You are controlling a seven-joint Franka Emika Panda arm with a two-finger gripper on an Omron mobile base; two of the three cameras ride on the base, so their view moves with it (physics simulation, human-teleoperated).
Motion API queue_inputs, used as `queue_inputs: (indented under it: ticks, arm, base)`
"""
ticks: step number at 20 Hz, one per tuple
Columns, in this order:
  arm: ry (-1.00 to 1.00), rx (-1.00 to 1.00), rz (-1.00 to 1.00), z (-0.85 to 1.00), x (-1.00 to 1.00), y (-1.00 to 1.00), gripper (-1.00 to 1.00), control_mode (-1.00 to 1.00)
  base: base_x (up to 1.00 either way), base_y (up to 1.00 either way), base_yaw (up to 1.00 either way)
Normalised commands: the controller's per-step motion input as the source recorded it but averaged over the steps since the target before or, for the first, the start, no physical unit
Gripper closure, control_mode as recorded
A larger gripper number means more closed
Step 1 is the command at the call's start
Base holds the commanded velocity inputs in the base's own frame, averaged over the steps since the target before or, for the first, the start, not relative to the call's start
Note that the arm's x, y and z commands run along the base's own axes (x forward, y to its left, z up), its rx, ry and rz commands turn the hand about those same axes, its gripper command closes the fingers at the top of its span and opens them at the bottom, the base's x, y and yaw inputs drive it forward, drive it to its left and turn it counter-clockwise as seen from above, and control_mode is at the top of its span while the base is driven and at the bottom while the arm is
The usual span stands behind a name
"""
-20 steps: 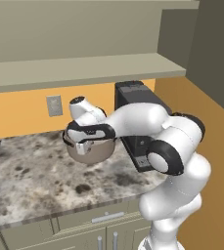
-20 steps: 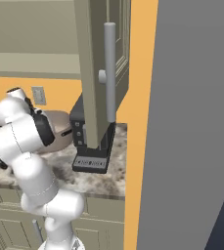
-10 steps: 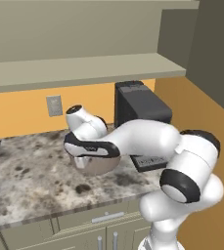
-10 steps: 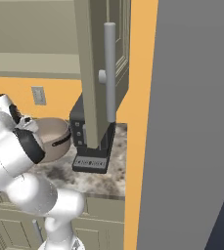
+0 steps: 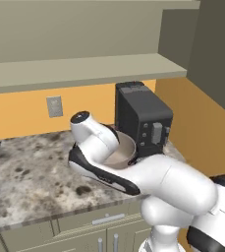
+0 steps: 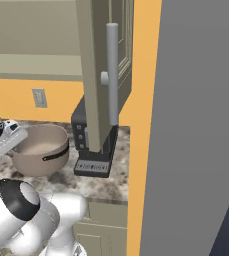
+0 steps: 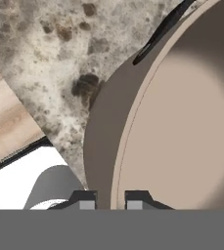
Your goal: Pick the kettle from the cabinet and place it on a stove burner. Then pick the pot from the counter and place it on another stove burner. Finally, turn both burners on.
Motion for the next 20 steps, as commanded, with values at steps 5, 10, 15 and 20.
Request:
queue_inputs:
  ticks: [5, 10, 15, 20]
  arm:
    - [-0.04, 0.0, 0.0, 0.68, -0.4, -0.07, 1.0, -1.0]
    - [-0.04, 0.0, 0.0, 0.77, -0.32, -0.07, 1.0, -1.0]
    - [-0.01, 0.0, 0.0, 0.66, -0.21, -0.02, 1.0, -1.0]
    - [0.0, 0.0, 0.0, 0.48, -0.16, 0.0, 1.0, -1.0]
  base:
    - [0.0, 0.0, 0.0]
    - [0.0, 0.0, 0.0]
    - [0.0, 0.0, 0.0]
    - [0.0, 0.0, 0.0]
